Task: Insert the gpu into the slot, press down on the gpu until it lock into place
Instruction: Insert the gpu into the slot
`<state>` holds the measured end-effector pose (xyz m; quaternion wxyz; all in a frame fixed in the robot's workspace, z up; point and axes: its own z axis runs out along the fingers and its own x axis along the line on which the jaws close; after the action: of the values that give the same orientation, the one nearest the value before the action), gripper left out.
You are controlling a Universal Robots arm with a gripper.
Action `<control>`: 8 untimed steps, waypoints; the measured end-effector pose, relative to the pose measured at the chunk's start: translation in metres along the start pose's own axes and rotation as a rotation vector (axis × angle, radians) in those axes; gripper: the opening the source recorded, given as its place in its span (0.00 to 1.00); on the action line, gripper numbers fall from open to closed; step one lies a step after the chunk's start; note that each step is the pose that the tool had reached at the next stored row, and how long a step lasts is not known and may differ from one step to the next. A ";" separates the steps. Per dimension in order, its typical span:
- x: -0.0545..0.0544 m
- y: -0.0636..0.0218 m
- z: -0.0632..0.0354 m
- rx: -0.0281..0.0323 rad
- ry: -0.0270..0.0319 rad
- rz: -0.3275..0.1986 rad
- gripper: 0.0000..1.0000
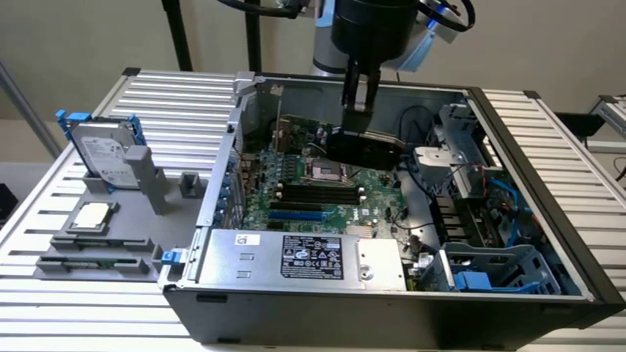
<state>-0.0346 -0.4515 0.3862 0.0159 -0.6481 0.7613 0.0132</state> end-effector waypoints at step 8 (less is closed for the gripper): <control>0.001 0.0065 0.0088 0.0033 -0.0232 -0.054 0.26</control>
<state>-0.0412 -0.4511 0.3773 0.0261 -0.6683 0.7432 0.0190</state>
